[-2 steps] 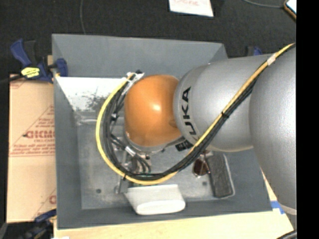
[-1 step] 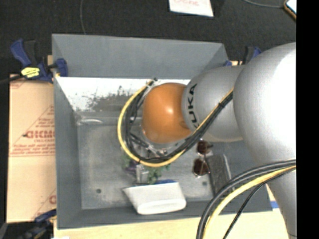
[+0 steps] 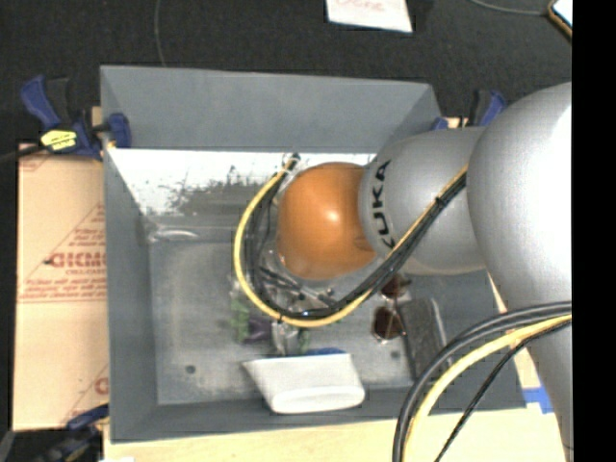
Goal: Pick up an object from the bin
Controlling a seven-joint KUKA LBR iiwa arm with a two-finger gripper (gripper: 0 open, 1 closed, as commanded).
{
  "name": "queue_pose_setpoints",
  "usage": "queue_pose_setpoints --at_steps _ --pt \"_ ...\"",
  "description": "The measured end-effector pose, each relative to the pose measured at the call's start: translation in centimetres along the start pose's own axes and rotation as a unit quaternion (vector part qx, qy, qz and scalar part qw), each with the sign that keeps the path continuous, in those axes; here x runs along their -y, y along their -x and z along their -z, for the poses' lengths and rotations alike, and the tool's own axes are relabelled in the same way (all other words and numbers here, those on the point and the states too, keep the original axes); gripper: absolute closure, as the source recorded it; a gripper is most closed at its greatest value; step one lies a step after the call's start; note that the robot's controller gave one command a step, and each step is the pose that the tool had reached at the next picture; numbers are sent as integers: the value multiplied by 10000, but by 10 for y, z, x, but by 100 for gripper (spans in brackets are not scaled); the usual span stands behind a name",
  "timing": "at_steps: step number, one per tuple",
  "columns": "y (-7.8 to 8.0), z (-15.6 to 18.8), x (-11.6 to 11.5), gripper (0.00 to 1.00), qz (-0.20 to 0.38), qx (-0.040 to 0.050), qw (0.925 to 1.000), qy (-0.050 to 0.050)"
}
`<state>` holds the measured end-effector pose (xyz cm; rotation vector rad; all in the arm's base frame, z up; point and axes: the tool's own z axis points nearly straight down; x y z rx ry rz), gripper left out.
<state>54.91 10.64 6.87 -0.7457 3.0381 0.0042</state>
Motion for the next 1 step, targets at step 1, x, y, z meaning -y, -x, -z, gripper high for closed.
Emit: queue_pose_setpoints --at_steps 1 --pt "-10 2 21 0 1443 -14 9895 8"
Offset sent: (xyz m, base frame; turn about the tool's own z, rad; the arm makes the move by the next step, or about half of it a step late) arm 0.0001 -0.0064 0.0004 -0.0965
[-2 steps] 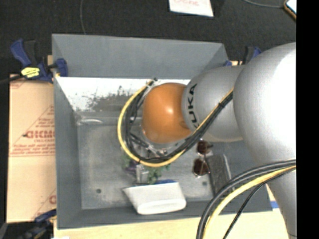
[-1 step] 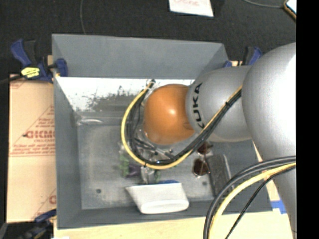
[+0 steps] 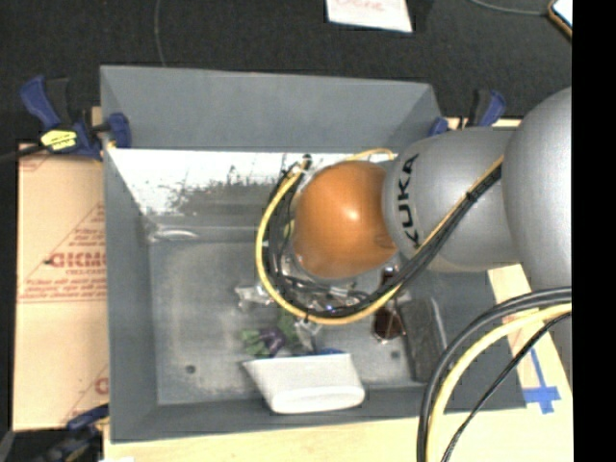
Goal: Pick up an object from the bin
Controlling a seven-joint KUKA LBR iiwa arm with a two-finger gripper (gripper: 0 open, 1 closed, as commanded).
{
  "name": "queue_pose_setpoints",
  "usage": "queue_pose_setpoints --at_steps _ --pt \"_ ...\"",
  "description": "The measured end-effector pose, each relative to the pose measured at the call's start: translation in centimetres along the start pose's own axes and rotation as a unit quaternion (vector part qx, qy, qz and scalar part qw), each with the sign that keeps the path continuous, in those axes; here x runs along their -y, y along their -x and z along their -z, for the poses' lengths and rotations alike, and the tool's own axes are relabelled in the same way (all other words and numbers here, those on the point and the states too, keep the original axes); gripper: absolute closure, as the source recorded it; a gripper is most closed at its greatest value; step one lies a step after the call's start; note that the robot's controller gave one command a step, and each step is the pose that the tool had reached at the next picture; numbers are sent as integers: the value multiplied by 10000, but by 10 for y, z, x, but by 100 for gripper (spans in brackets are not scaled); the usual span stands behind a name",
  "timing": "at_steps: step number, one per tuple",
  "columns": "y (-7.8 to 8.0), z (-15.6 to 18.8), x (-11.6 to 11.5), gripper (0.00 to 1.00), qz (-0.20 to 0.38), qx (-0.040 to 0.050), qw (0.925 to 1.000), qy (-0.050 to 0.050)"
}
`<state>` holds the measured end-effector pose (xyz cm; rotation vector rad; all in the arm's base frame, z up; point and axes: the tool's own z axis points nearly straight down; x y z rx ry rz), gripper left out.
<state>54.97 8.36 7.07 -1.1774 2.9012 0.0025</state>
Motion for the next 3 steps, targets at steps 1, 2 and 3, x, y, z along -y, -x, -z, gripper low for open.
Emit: queue_pose_setpoints --at_steps 1,2,3 --pt "7 0 -6 0 -552 6 9985 3" --pt "22 0 2 100 -1994 18 9799 0" --pt "21 -1 2 100 -1998 13 9798 2"
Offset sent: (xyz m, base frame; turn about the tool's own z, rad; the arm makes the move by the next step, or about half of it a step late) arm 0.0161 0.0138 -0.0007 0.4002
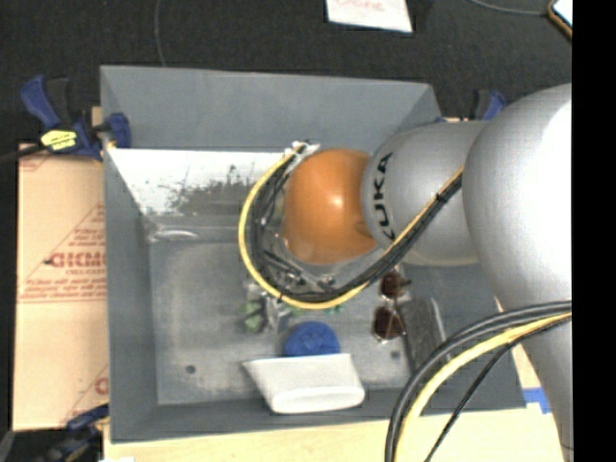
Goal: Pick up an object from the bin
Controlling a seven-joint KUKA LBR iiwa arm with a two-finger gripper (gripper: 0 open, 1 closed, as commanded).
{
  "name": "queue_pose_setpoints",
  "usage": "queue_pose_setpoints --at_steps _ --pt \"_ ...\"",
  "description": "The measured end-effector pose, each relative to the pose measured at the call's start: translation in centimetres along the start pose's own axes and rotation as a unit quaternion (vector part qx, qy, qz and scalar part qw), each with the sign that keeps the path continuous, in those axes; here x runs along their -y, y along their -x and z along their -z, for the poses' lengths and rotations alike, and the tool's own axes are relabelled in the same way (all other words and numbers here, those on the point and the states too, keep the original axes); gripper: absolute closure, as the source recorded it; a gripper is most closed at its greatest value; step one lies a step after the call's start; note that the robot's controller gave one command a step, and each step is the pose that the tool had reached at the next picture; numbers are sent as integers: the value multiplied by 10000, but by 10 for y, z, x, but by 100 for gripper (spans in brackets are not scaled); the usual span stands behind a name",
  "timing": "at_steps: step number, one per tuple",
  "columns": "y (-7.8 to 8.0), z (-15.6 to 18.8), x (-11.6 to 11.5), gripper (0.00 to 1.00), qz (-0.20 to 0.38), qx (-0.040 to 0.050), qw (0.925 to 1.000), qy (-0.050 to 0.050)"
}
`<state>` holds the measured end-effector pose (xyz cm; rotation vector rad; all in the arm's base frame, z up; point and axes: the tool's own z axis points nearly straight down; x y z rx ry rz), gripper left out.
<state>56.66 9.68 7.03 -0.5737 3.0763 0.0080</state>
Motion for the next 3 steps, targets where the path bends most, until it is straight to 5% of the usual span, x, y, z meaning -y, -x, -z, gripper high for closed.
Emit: queue_pose_setpoints --at_steps 3 --pt "0 22 1 100 -31 27 10000 4"
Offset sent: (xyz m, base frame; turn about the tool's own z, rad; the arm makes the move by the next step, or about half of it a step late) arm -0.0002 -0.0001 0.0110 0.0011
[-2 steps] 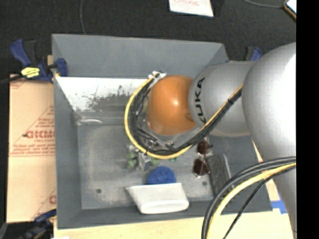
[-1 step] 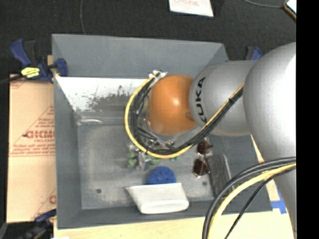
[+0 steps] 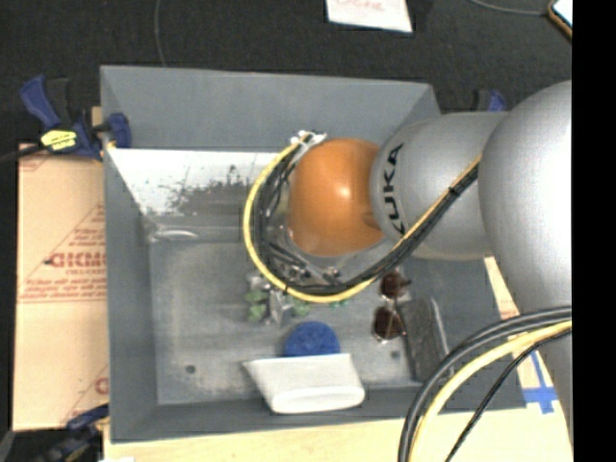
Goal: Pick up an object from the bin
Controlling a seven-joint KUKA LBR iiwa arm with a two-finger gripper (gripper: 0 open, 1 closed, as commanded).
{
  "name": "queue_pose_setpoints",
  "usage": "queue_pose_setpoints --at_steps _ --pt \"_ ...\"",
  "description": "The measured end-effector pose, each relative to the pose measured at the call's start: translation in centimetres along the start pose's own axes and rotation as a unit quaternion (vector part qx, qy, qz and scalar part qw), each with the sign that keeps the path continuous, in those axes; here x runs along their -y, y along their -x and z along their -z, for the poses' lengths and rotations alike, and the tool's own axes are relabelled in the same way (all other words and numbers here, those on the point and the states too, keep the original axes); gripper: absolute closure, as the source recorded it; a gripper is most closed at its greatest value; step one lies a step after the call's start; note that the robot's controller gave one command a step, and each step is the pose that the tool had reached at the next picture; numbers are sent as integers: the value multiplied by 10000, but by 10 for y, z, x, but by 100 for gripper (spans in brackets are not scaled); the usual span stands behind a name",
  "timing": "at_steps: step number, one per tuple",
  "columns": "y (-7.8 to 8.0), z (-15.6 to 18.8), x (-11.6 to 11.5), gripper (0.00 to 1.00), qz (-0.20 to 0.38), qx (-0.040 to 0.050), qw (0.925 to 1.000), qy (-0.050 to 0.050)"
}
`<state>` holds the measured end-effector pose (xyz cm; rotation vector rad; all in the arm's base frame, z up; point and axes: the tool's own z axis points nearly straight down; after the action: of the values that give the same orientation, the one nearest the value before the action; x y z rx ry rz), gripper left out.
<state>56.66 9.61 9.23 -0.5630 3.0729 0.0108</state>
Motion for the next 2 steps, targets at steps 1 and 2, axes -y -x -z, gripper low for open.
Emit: queue_pose_setpoints --at_steps 1,2 --pt "1 11 1 100 -9 21 10000 -5" --pt "1 23 1 100 -23 17 10000 -5"
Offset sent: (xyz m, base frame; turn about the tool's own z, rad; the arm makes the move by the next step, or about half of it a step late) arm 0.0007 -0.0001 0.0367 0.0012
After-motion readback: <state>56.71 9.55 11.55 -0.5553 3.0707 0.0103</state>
